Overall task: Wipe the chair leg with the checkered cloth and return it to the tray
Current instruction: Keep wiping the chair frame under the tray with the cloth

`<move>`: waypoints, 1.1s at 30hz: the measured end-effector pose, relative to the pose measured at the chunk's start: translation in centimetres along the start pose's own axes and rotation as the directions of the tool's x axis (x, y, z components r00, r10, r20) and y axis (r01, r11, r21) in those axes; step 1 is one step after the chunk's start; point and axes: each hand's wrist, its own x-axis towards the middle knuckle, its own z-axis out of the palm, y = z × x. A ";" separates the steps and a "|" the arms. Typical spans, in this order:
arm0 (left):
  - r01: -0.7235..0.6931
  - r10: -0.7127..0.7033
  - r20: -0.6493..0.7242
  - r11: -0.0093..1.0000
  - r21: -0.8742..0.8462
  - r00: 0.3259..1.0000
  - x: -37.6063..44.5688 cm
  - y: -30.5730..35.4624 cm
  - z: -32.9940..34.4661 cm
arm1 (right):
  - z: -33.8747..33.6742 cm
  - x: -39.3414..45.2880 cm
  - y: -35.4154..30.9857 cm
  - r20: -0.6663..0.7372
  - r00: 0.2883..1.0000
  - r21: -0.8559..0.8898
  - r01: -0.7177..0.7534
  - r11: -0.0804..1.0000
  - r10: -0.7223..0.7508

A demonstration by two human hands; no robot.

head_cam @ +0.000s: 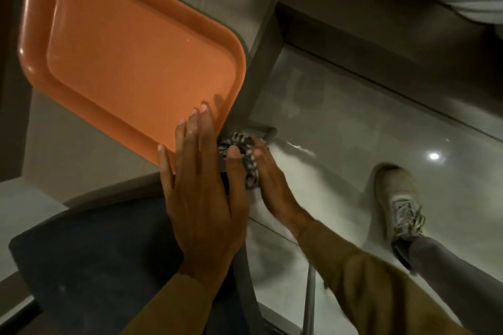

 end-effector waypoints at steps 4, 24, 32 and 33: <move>-0.004 0.004 -0.016 1.000 -0.006 1.000 0.1 -0.1 0.3 | -1.6 5.2 -0.1 -0.006 0.986 -0.144 -0.165 0.976 0.166; -0.029 0.029 -0.001 0.999 -0.023 1.000 0.2 -0.2 0.4 | -1.7 5.4 1.7 0.029 0.986 -0.035 -0.160 0.986 0.161; -0.026 0.026 0.032 1.000 -0.001 0.999 0.2 0.3 -0.1 | 1.4 -5.1 -0.6 0.181 0.980 0.097 0.065 0.993 -0.082; -0.026 0.026 0.030 1.000 -0.002 0.999 0.2 0.3 -0.2 | 1.4 -4.1 -0.2 0.161 0.983 0.111 0.076 0.991 -0.093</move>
